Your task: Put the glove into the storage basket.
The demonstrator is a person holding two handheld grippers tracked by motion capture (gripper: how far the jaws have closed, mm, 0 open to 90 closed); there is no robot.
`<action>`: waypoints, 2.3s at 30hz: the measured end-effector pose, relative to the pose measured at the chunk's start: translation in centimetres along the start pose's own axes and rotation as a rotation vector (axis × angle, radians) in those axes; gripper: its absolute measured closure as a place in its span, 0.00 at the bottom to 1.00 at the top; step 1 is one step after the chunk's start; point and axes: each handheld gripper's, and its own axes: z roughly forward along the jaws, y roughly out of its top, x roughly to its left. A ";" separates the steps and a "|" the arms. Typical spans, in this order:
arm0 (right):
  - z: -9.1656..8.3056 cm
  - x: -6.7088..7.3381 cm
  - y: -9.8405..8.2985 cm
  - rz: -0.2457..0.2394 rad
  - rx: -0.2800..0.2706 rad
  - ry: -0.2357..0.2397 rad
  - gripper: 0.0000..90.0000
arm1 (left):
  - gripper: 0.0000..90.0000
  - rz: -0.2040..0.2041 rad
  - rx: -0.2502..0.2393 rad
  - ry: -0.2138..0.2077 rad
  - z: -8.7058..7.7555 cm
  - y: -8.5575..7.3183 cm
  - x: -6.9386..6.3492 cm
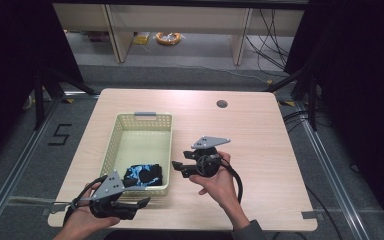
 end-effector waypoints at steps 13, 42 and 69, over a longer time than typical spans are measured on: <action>-2.1 -0.9 -2.9 -0.010 -0.028 -0.031 0.43 | 0.29 0.003 -0.001 -0.058 2.5 -1.1 -2.9; -4.0 -2.1 -6.9 0.070 0.001 -0.040 0.39 | 0.19 -0.003 0.081 -0.074 4.3 -4.8 -2.9; -6.6 -2.7 -11.4 0.188 0.030 -0.059 0.36 | 0.19 0.028 0.106 -0.041 4.4 -5.4 -2.8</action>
